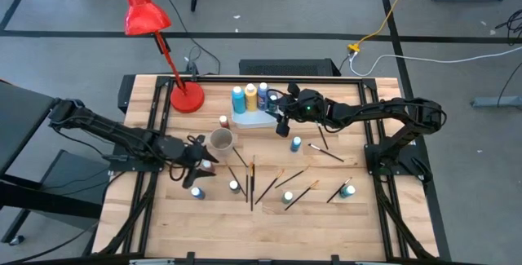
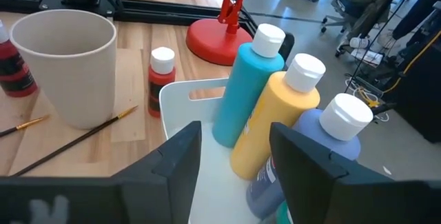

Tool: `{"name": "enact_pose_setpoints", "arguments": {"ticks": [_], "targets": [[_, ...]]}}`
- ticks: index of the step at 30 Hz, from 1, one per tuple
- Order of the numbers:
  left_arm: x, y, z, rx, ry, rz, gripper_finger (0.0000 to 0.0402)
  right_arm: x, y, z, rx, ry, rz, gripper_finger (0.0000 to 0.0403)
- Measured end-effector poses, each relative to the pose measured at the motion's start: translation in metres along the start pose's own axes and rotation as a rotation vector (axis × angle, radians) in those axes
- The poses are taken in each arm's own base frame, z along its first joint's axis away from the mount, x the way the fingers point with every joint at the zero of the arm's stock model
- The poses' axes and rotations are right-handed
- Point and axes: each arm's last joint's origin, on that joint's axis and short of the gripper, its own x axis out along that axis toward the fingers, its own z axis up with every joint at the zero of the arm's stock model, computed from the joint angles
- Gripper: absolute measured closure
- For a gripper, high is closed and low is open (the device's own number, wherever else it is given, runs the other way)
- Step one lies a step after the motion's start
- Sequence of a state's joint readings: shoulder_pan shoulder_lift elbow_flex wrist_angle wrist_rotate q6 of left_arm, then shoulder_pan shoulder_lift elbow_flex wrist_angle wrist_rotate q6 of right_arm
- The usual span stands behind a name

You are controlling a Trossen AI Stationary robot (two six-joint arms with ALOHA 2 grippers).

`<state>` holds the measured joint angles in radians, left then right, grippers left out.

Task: Pick & Place Paint Supplies
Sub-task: Put the red paint bottles into the white bin

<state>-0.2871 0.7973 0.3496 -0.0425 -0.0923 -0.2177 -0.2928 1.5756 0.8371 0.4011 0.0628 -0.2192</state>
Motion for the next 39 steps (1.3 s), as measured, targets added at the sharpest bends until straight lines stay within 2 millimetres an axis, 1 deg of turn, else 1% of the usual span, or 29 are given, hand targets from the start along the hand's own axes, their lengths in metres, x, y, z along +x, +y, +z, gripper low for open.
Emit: {"name": "enact_pose_setpoints", "arguments": {"ticks": [3,5,8,13,16,22,28,32,36,39], "targets": [[0.0,0.002,-0.008,0.069,0.088,0.011,0.0166,0.0,0.0,0.0,0.0,0.0,0.001,0.0225],[-0.001,0.003,-0.014,0.084,0.146,0.025,0.0166,0.0,0.0,0.0,0.0,0.0,0.001,0.0225],[-0.002,0.004,-0.016,0.081,0.177,0.041,0.0166,0.0,0.0,0.0,0.0,-0.001,0.002,0.0225],[-0.001,0.003,-0.012,0.09,0.123,0.041,0.0166,0.0,0.0,0.0,0.0,-0.002,0.002,0.0225],[0.0,0.002,-0.004,0.136,0.044,0.026,0.0166,0.0,0.0,0.0,0.0,-0.003,0.002,0.0225],[-0.003,0.003,-0.007,0.187,0.074,0.029,0.0166,0.0,0.0,0.0,0.0,-0.001,0.003,0.0225],[-0.005,0.006,-0.018,0.153,0.182,0.095,0.0166,0.0,0.0,0.0,0.0,-0.002,0.006,0.0225],[-0.006,0.009,-0.021,0.13,0.209,0.157,0.0166,0.0,0.002,0.001,0.0,-0.016,0.057,0.0225],[-0.006,0.01,-0.021,-0.012,0.182,0.222,0.0166,0.0,0.003,0.001,0.0,-0.023,0.087,0.0225],[-0.006,0.01,-0.021,-0.105,0.173,0.236,0.0166,0.0,0.003,0.001,0.0,-0.022,0.088,0.0225]]}}
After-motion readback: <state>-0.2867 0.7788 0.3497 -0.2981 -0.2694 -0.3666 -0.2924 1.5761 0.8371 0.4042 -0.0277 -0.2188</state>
